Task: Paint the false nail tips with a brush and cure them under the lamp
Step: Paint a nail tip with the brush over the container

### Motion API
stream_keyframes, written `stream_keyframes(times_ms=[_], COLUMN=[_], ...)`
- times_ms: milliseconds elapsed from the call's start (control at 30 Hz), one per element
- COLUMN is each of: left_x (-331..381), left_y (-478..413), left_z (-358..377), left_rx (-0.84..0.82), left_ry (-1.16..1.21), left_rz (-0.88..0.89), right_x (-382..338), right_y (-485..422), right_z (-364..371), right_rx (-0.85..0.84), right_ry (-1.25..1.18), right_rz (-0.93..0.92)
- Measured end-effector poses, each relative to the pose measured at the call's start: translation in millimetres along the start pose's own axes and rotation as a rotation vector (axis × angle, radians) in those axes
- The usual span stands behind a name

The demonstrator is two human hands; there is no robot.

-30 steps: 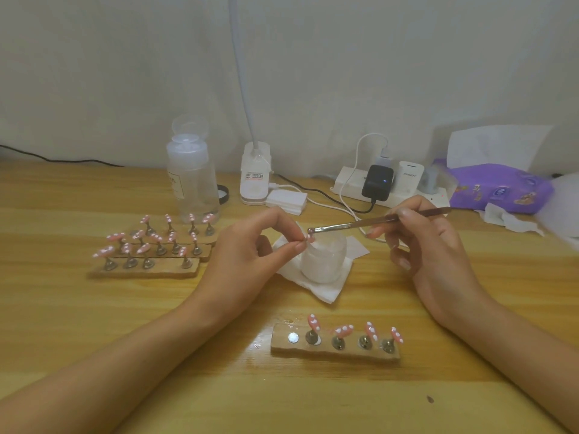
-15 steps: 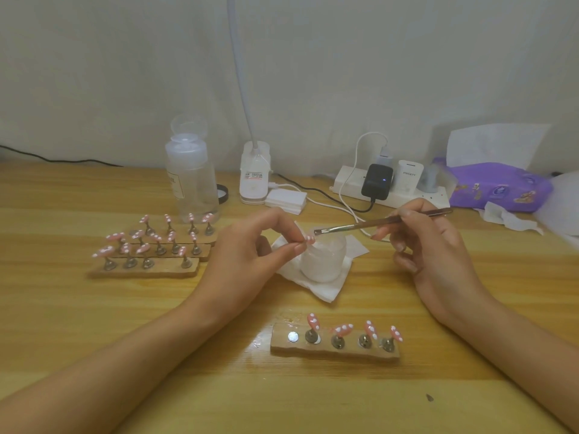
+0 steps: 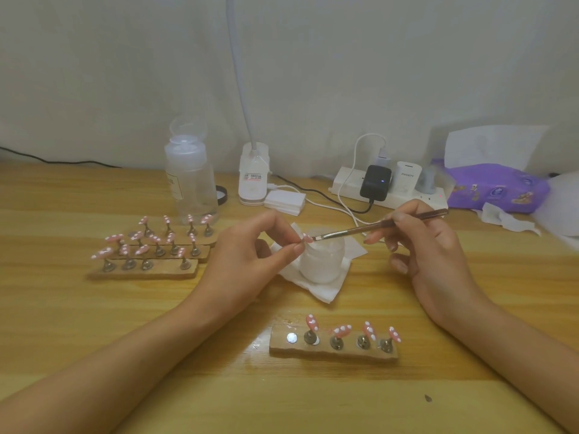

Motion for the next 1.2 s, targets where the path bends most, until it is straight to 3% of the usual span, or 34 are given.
stream_keyframes(times_ms=[200,367,500,633,800,933,1100,1200], left_x=[-1.5,0.3,1.8,2.5,2.8,3.5,2.1,1.9], left_y=[-0.3,0.7,0.9,1.3,0.5,0.9,0.5,0.8], left_z=[0.1,0.9,1.2,2.2,1.2,1.2,1.6,1.6], left_rx=[0.003,-0.005,0.001,0.006,0.002,-0.001,0.009,0.007], left_ry=[0.014,0.022,0.016,0.03,0.012,0.02,0.015,0.018], left_rz=[-0.032,-0.023,-0.015,-0.019,-0.014,-0.019,-0.029,-0.031], right_x=[-3.4,-1.9,-5.5,-3.3,-6.8,-4.8,-5.9,-3.0], right_y=[1.4,1.3,3.7,3.3,4.2,2.3,2.7,1.0], right_z=[2.3,-3.2,2.4,-4.1,2.8,-3.8,1.7,-3.9], right_rx=[-0.038,0.034,-0.041,0.049,-0.042,0.048,-0.028,0.04], right_ry=[0.004,-0.03,0.004,-0.026,0.002,-0.011,0.033,0.042], right_rz=[-0.064,-0.015,-0.056,-0.007,-0.058,-0.017,-0.069,-0.032])
Point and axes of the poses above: each hand's wrist, its own y-axis away from the middle knuckle, its own z-axis out of the palm, x = y × z, the point moved 4 cm from there along -y, towards the middle knuckle, and after that the axes turned 3 degrees about y, right-handed, at the moved point
